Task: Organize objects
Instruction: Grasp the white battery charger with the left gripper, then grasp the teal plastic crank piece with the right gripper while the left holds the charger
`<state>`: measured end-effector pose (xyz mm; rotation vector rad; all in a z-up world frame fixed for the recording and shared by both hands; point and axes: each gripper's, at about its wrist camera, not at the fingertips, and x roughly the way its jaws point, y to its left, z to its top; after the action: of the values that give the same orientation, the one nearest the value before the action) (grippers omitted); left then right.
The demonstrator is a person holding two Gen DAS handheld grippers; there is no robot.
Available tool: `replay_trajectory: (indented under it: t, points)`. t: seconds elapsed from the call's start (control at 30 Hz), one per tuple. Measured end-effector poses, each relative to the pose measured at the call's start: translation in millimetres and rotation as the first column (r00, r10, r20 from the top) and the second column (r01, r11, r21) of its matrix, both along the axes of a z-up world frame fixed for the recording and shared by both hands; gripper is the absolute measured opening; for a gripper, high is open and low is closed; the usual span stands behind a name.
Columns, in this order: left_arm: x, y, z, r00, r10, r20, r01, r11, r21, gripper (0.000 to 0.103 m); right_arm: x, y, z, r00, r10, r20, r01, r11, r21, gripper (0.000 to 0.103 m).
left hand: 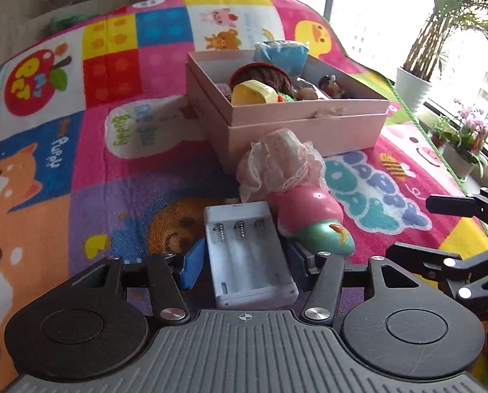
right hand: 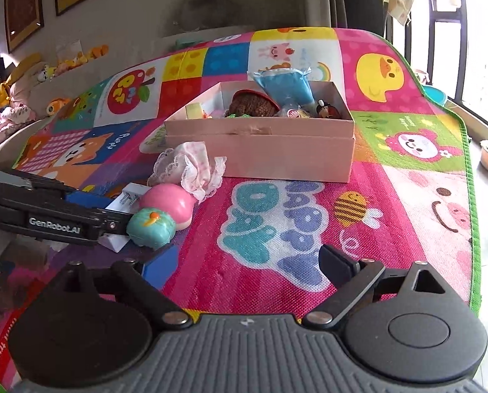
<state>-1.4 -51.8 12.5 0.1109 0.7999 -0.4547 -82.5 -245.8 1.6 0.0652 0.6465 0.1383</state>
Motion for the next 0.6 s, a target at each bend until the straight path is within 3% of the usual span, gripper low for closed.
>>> replay_trajectory:
  t: [0.13, 0.23, 0.33, 0.47, 0.6]
  points:
    - [-1, 13, 3, 1.0, 0.021, -0.013, -0.022, 0.998, -0.051, 0.053, 0, -1, 1, 1.0, 0.001, 0.006, -0.001, 1.0, 0.009, 0.096]
    - [-10, 38, 12, 0.998, 0.048, -0.031, -0.053, 0.987, -0.151, 0.053, 0, -1, 1, 1.0, 0.002, 0.002, -0.002, 1.0, 0.014, 0.097]
    - [-27, 77, 33, 0.992, 0.124, 0.01, -0.12, 0.971, -0.207, 0.053, 1, 0, 0, 1.0, 0.003, -0.001, -0.003, 1.0, 0.005, 0.098]
    - [-48, 141, 55, 0.949, 0.308, 0.063, -0.288, 0.932, -0.22, 0.053, 2, 9, 1, 0.999, 0.036, -0.01, -0.037, 0.999, -0.021, 0.098]
    - [-62, 191, 61, 0.885, 0.461, 0.058, -0.432, 0.862, -0.267, 0.053, 5, 49, 9, 0.969, 0.244, -0.045, -0.242, 0.969, 0.048, 0.098]
